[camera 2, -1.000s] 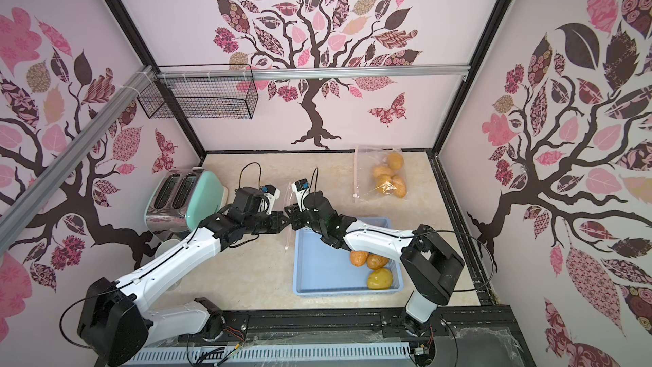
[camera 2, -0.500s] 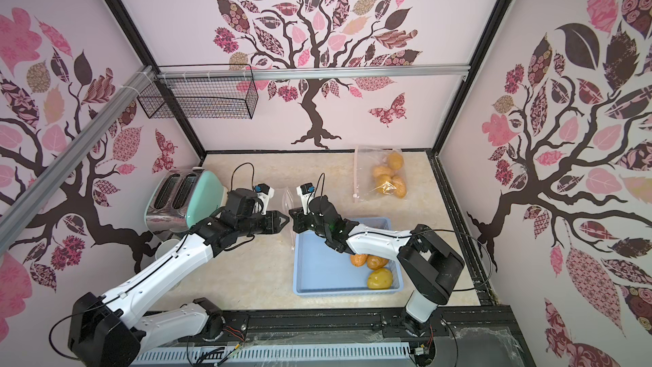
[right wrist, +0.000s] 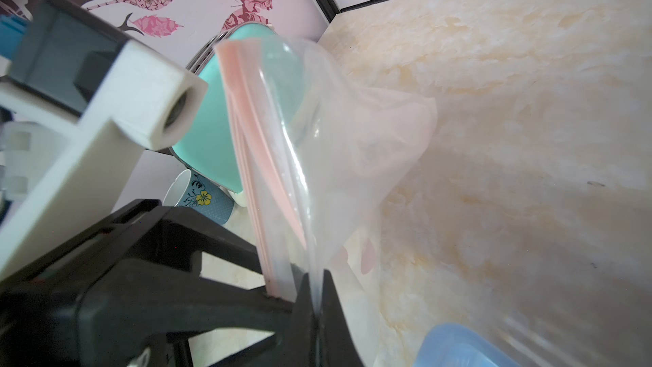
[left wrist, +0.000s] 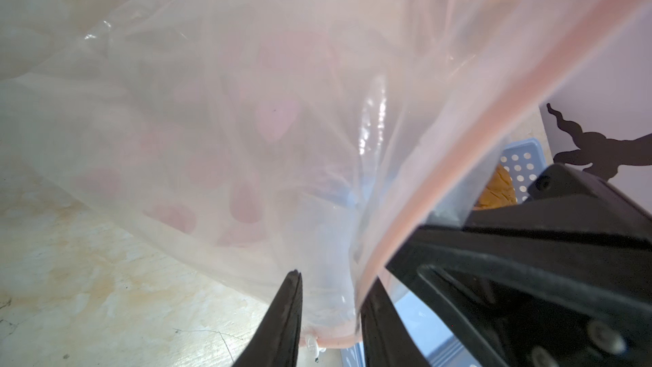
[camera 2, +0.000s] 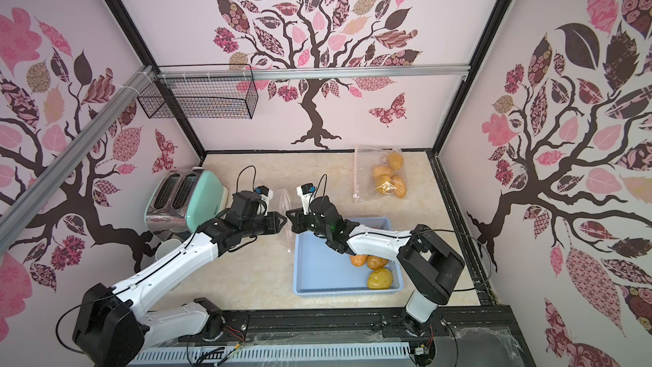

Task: Put the potatoes into a zipper bag and zip it
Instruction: Open the zipper of the food storage bag.

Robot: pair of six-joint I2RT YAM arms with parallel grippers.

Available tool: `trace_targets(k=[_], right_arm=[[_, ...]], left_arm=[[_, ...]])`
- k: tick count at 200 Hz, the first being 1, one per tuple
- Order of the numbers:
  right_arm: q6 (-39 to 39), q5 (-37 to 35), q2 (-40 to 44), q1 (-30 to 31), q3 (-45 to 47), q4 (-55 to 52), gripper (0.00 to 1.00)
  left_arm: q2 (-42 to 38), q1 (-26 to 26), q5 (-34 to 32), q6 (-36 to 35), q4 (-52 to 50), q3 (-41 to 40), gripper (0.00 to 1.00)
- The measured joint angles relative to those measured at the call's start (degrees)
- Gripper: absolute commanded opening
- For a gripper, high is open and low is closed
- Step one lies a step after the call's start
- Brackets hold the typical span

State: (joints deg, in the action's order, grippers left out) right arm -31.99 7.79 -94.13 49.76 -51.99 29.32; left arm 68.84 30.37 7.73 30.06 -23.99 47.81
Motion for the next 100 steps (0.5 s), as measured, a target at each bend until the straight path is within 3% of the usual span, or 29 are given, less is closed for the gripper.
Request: trace_targets(k=[69, 100], right_arm=[[-0.61, 0.39, 0.00, 0.04, 0.33, 0.09, 0.00], [-0.85, 0.57, 0.00, 0.02, 0.37, 0.09, 0.00]], left_arm=[[1.60, 0.00, 2.73, 2.56, 6.67, -3.23, 0.24], [1.60, 0.00, 3.21, 3.17, 8.98, -4.17, 0.09]])
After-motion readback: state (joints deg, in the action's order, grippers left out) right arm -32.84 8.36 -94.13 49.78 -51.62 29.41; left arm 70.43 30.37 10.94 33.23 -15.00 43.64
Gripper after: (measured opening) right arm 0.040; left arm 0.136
